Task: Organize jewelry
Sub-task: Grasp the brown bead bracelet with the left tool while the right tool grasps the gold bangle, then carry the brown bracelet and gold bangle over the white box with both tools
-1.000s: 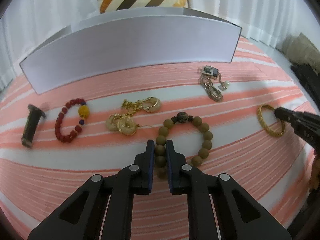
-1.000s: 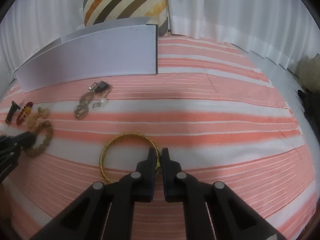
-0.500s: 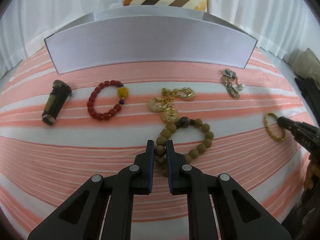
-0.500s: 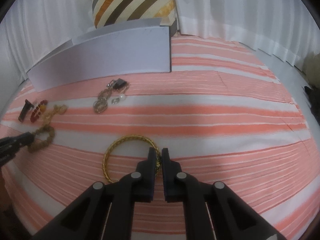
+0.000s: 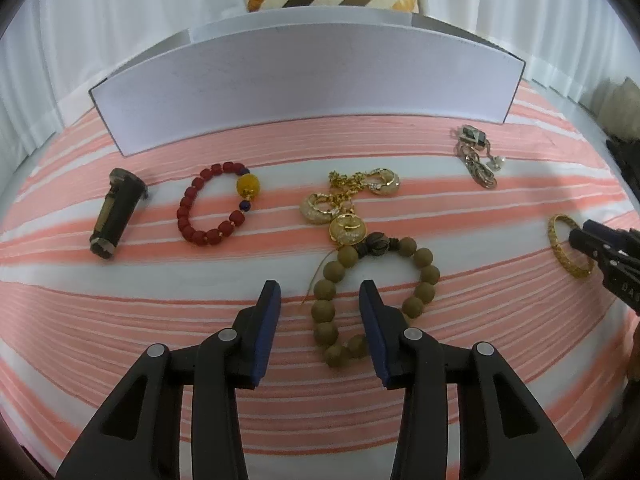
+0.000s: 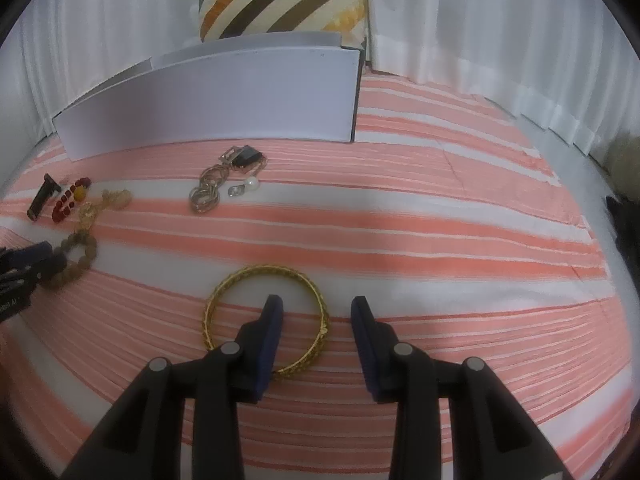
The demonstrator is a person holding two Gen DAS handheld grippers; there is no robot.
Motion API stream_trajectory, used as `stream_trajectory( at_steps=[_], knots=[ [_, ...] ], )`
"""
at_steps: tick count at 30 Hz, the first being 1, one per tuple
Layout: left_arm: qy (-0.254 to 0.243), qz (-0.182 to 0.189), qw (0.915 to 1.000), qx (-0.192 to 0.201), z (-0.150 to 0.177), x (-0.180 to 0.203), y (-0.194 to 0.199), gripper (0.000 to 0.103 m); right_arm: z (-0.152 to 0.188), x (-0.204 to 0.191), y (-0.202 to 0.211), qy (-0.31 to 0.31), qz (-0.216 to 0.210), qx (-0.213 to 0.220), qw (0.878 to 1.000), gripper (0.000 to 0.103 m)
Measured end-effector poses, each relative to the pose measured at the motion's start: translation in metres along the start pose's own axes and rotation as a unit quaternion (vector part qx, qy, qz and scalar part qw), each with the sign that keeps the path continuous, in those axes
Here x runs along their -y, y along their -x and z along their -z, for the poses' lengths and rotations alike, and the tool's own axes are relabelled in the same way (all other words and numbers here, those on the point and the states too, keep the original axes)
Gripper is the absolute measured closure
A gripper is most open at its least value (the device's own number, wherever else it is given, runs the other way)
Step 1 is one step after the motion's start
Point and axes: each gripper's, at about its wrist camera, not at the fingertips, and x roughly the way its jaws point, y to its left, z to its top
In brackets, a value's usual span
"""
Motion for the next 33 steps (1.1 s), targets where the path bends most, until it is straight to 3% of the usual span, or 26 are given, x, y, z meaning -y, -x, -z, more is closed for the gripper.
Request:
stream_trajectory(
  at_steps=[2,3,4,10,15,22,33],
  knots=[
    [-0.004,0.017,0.9999,-0.001,-0.001,0.002,0.0,0.088,0.0,-0.001,0.0,0.003,0.0,0.0,1.0,0.07],
    [-0.008,0.016,0.9998,-0.002,-0.002,0.003,0.001,0.094,0.0,-0.003,0.001,0.005,-0.001,0.0,1.0,0.085],
    [-0.01,0.016,0.9998,-0.001,-0.002,0.004,0.003,0.094,0.0,-0.005,0.001,0.011,0.007,-0.001,1.0,0.097],
    [0.025,0.068,0.9974,0.0,0.003,-0.015,0.016,0.094,0.002,0.001,0.014,-0.014,-0.002,0.005,1.0,0.097],
    [0.05,0.078,0.9957,0.007,0.003,-0.029,0.031,0.094,-0.001,0.007,0.028,-0.039,-0.017,0.026,0.999,0.097],
    [0.072,0.09,0.9927,0.036,-0.01,-0.044,0.063,0.094,-0.008,0.002,0.042,-0.042,-0.027,0.042,0.998,0.097],
    [0.102,0.074,0.9901,0.062,-0.034,-0.069,0.102,0.094,-0.032,-0.025,0.075,-0.034,-0.057,0.077,0.995,0.097]
  ],
)
